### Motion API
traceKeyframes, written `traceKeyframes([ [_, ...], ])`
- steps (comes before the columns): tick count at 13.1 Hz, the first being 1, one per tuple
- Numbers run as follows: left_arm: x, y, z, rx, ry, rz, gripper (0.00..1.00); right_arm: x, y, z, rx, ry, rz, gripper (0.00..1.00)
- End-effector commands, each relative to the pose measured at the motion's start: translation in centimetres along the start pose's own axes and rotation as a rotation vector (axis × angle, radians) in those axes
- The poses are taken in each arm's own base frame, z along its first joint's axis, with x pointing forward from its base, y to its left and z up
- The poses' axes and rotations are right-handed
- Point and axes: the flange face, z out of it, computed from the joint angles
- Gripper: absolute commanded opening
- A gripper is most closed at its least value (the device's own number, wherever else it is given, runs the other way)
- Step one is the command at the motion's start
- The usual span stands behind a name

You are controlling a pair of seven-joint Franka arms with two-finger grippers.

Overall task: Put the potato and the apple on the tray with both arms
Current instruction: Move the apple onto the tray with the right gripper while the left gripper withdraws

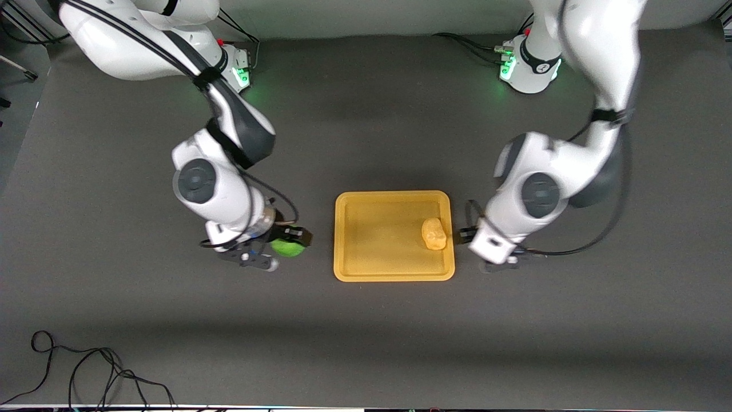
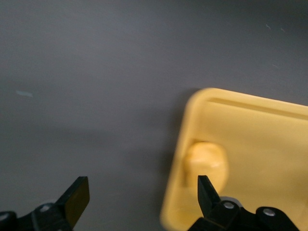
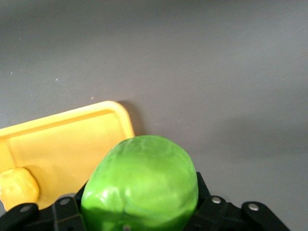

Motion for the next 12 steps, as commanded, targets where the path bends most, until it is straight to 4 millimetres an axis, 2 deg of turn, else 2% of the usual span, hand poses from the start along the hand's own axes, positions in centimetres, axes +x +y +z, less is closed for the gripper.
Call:
traceKeyframes([
  [1,0.1,-9.6,-7.0,0.005,-0.017,0.124,1.00,-1.3,-3.6,3.4,0.016,0.073,-0.005,0.29],
  [3,0.4,-15.9,-10.9,0.006,0.028,0.166,1.00,-3.1,-6.3,6.0,0.024,0.059,0.007,0.29],
  [5,-0.7,-19.7,-14.3,0.001,0.083,0.206,1.00,-5.7,-10.1,9.4,0.034,0.035,0.023,0.29],
  [6,-1.6,-21.2,-16.1,0.000,0.109,0.212,1.00,-6.7,-11.3,11.2,0.021,0.051,0.031,0.29],
  [7,-2.8,-21.7,-17.7,0.000,0.133,0.225,1.00,-7.9,-12.5,13.4,0.010,0.063,0.052,0.29],
  [8,-3.8,-21.9,-18.7,0.002,0.136,0.229,1.00,-9.1,-14.3,14.7,0.012,0.083,0.046,0.29],
  [9,-4.6,-22.2,-19.6,0.041,0.138,0.237,1.00,-9.4,-14.9,16.4,0.009,0.086,0.053,0.29],
  [12,-5.2,-22.6,-20.5,0.118,0.141,0.251,1.00,-9.1,-13.7,19.3,-0.048,0.102,0.050,0.30],
])
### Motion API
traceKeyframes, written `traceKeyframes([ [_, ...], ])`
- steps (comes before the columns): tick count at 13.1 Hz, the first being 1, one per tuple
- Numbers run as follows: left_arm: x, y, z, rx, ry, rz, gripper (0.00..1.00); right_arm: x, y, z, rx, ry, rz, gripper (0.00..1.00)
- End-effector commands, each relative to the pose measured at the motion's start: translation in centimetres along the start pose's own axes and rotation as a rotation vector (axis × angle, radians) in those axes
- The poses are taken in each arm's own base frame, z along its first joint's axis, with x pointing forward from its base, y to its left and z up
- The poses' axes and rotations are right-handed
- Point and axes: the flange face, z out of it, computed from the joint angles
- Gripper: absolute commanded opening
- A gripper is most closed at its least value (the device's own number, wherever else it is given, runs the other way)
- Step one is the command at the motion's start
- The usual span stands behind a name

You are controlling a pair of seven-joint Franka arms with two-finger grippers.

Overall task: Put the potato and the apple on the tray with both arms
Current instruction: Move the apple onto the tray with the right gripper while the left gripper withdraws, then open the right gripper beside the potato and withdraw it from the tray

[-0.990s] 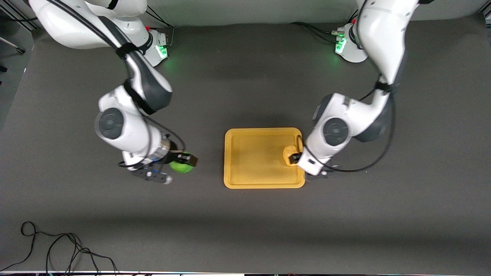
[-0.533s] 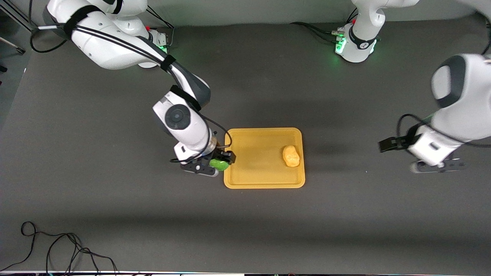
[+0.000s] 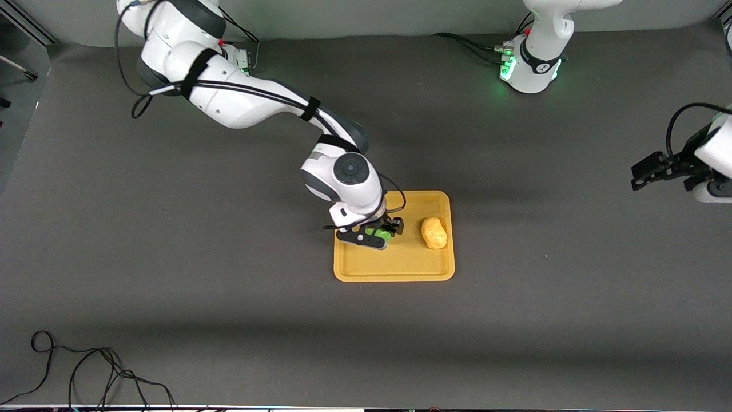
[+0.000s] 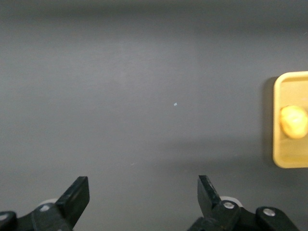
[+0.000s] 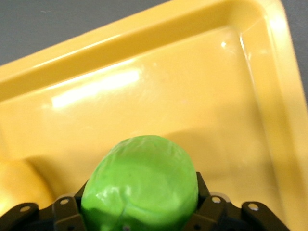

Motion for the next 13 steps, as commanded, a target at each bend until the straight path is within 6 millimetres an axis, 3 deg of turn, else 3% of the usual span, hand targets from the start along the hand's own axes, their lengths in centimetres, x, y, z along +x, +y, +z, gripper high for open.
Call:
traceKeyframes([
  [1,-0.7,0.2,0.5,0.033,-0.012,0.028,1.00,1.1,0.1,1.2,-0.015,0.025,0.022,0.30],
  [2,-0.7,0.3,0.6,0.033,-0.016,0.030,1.00,1.1,0.1,1.2,-0.016,0.023,0.023,0.36],
  [3,-0.7,0.6,0.7,0.033,-0.020,0.032,1.00,1.1,0.2,1.4,-0.019,0.020,0.025,0.59],
  [4,-0.8,0.6,0.9,0.032,-0.025,0.033,1.00,1.2,0.2,1.4,-0.018,0.021,0.027,0.99],
  [8,-0.8,0.5,1.3,0.032,-0.031,0.034,1.00,2.9,0.5,-1.1,-0.054,0.029,0.048,1.00],
  [10,-0.9,0.6,1.4,0.032,-0.034,0.034,1.00,3.9,0.4,-6.4,-0.121,0.032,0.041,1.00],
  [13,-1.0,0.6,1.5,0.032,-0.036,0.034,1.00,7.8,3.1,-14.2,-0.092,-0.065,0.059,1.00],
])
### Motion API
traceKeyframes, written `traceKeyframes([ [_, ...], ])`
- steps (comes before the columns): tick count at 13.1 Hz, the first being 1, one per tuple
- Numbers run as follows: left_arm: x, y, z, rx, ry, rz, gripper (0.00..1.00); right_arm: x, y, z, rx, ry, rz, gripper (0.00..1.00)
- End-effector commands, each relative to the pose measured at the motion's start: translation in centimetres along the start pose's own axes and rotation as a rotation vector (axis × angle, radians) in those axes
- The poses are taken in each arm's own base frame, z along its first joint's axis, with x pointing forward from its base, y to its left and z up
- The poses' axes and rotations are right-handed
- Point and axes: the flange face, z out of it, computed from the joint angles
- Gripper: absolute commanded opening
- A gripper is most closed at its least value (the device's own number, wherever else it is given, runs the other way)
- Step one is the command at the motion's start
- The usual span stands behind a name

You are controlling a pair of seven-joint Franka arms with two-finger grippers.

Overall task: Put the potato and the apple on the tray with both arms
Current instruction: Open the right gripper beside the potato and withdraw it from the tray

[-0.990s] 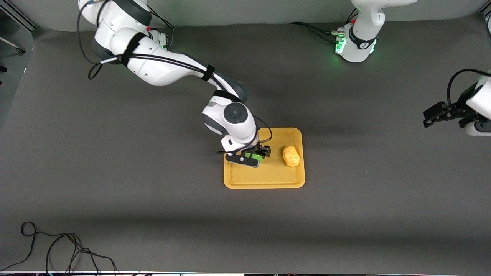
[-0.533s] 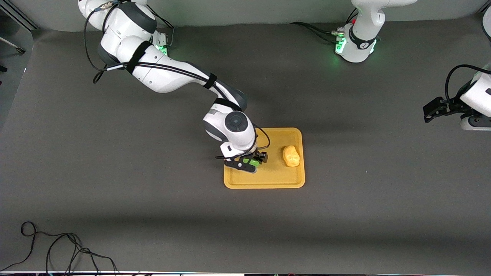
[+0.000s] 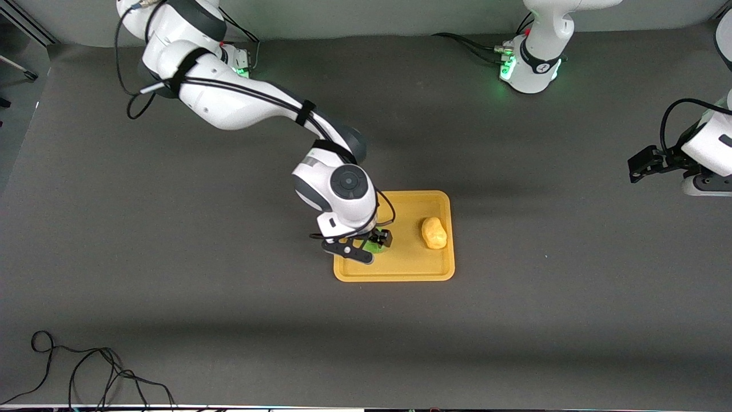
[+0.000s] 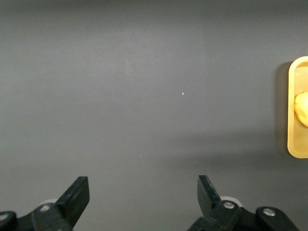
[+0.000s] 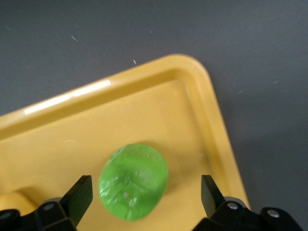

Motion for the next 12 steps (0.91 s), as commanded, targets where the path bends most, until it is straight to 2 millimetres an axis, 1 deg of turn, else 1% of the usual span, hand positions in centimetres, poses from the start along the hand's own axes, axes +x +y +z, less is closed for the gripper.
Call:
traceKeyframes([
  [1,-0.5,0.1,0.0,0.015,0.000,0.018,1.00,4.3,4.2,-7.5,0.030,-0.087,0.038,1.00],
  [2,-0.5,0.1,0.1,0.014,-0.005,0.018,1.00,6.0,5.9,-10.7,0.059,-0.092,0.010,1.00],
  [3,-0.5,0.1,0.0,0.014,-0.003,0.018,1.00,8.6,9.0,-13.0,0.054,-0.117,-0.018,1.00],
  [4,-0.6,0.1,0.0,0.014,-0.003,0.018,1.00,10.4,12.2,-15.2,0.025,-0.144,-0.054,1.00],
  [5,-0.6,0.1,0.0,0.014,-0.003,0.018,1.00,12.3,15.6,-17.1,0.006,-0.141,-0.103,1.00],
  [6,-0.6,0.1,-0.2,0.015,0.000,0.018,1.00,13.9,18.9,-18.5,0.005,-0.134,-0.137,1.00],
  [8,-0.5,0.1,-0.2,0.000,0.005,0.012,1.00,16.4,25.2,-21.5,0.011,-0.114,-0.151,1.00],
  [9,-0.6,0.0,-0.3,-0.006,0.010,0.006,1.00,17.2,28.3,-22.9,-0.009,-0.089,-0.164,1.00],
  [10,-0.5,0.0,-0.3,-0.019,0.013,0.003,1.00,17.6,31.0,-24.3,-0.024,-0.069,-0.162,1.00],
  [12,-0.5,0.0,-0.3,-0.020,0.015,0.003,1.00,17.7,35.3,-27.0,-0.041,-0.035,-0.129,1.00],
])
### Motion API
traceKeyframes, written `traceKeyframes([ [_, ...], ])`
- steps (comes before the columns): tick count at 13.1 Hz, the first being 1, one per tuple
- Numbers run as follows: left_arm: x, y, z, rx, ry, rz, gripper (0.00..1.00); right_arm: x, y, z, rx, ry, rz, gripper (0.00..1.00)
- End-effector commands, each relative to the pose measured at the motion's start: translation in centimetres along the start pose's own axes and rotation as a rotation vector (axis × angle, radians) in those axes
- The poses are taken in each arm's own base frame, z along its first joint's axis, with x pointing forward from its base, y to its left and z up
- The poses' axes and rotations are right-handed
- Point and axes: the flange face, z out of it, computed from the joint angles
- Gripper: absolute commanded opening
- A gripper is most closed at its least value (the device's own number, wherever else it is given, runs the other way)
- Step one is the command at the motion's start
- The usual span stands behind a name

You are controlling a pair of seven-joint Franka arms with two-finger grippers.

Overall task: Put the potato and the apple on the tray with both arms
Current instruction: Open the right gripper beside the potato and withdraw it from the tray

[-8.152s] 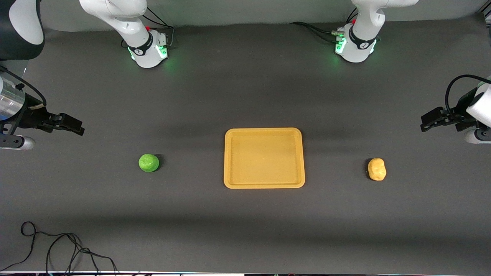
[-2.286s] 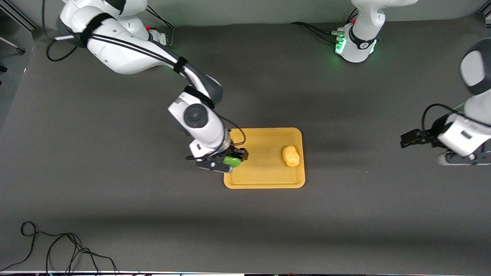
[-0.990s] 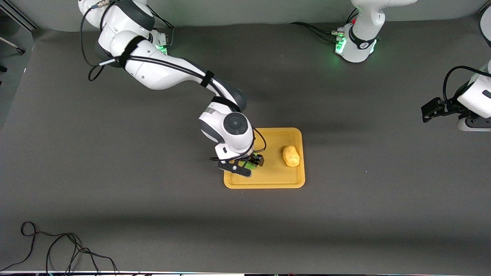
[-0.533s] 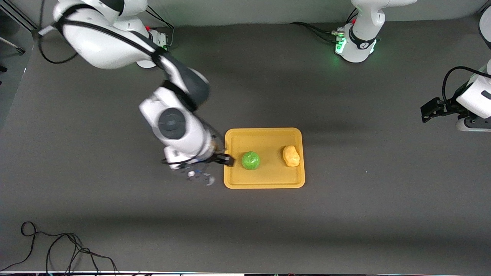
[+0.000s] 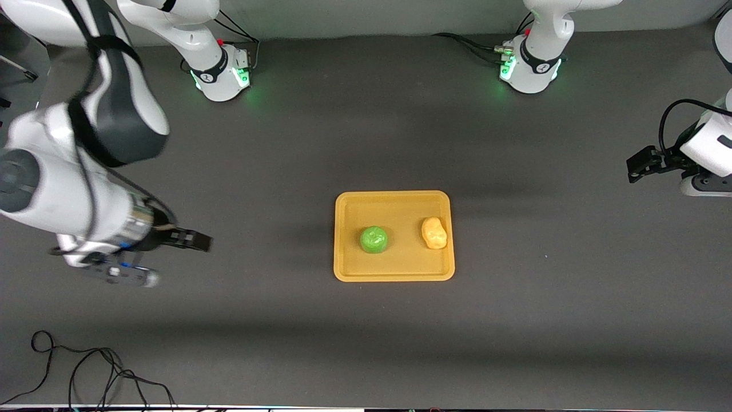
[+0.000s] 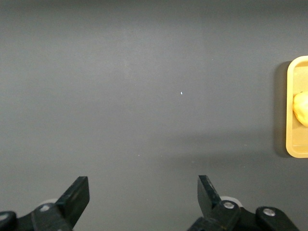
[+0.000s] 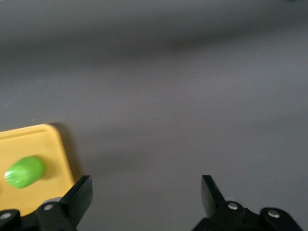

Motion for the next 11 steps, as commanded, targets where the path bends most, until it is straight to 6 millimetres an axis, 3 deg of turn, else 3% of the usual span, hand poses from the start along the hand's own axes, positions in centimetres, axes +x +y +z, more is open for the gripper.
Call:
traceKeyframes([
  [1,-0.5,-0.1,-0.4,-0.010,0.012,0.004,1.00,-2.9,5.0,-3.0,-0.016,0.016,-0.023,1.00],
  [2,-0.4,0.0,-0.4,-0.010,0.014,0.006,1.00,-3.1,7.1,-3.6,-0.023,0.015,-0.042,1.00],
  [4,-0.5,0.1,-0.3,-0.010,0.011,0.007,1.00,-3.9,9.2,-4.8,-0.030,0.008,-0.035,1.00],
  [6,-0.5,0.1,-0.3,-0.010,0.011,0.007,1.00,-4.6,9.6,-5.6,-0.030,0.008,-0.042,1.00],
  [8,-0.5,0.1,-0.3,-0.010,0.011,0.007,1.00,-4.4,11.2,-4.9,-0.031,-0.005,-0.050,1.00],
  [11,-0.5,0.1,-0.3,-0.010,0.011,0.007,1.00,-4.4,11.4,-5.0,-0.029,-0.003,-0.047,1.00],
])
